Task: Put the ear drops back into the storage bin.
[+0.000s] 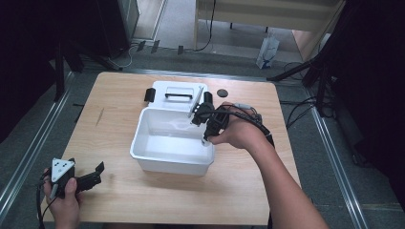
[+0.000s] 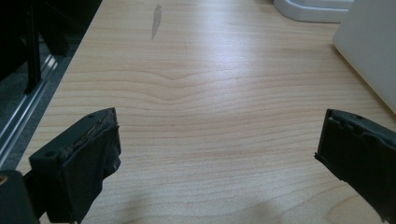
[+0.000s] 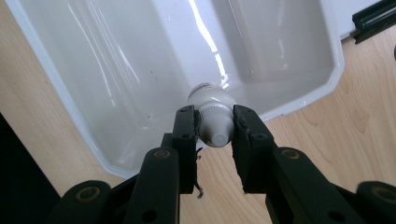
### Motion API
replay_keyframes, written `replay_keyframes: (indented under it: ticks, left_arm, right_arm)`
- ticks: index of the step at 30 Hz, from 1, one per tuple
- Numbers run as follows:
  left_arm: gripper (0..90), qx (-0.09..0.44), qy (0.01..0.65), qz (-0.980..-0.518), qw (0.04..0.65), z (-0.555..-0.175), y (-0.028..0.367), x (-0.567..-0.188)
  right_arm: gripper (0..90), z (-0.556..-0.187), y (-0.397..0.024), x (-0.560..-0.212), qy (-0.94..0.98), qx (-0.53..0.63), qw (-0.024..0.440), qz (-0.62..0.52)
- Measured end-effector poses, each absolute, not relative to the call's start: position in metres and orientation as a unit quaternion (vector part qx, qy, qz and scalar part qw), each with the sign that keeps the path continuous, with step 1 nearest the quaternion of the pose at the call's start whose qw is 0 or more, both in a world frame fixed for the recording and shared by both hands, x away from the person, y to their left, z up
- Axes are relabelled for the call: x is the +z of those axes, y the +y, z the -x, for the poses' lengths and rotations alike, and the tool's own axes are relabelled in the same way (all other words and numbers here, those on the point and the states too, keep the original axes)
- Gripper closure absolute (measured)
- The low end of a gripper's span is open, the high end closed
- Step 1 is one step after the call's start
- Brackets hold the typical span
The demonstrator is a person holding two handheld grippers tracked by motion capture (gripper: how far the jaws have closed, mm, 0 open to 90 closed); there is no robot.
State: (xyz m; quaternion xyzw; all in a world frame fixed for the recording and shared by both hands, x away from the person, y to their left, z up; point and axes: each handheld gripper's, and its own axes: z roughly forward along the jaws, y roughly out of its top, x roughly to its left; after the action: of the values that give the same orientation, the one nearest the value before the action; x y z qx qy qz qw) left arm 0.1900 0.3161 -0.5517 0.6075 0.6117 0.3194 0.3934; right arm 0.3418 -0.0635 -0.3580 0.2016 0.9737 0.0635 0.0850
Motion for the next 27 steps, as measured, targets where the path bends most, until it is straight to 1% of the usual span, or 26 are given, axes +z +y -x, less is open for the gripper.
replay_keyframes:
  ticks: [5, 27]
  left_arm:
    - [0.4, 0.319, 0.611, -0.608, 0.393, -0.190, 0.316, -0.552]
    - [0.3, 0.319, 0.610, -0.610, 0.393, -0.190, 0.316, -0.552]
  right_arm:
    - [72.3, -0.343, -0.065, -0.370, 0.979, 0.060, 0.095, -0.168]
    - [72.1, -0.349, -0.057, -0.415, 0.989, 0.041, 0.095, -0.102]
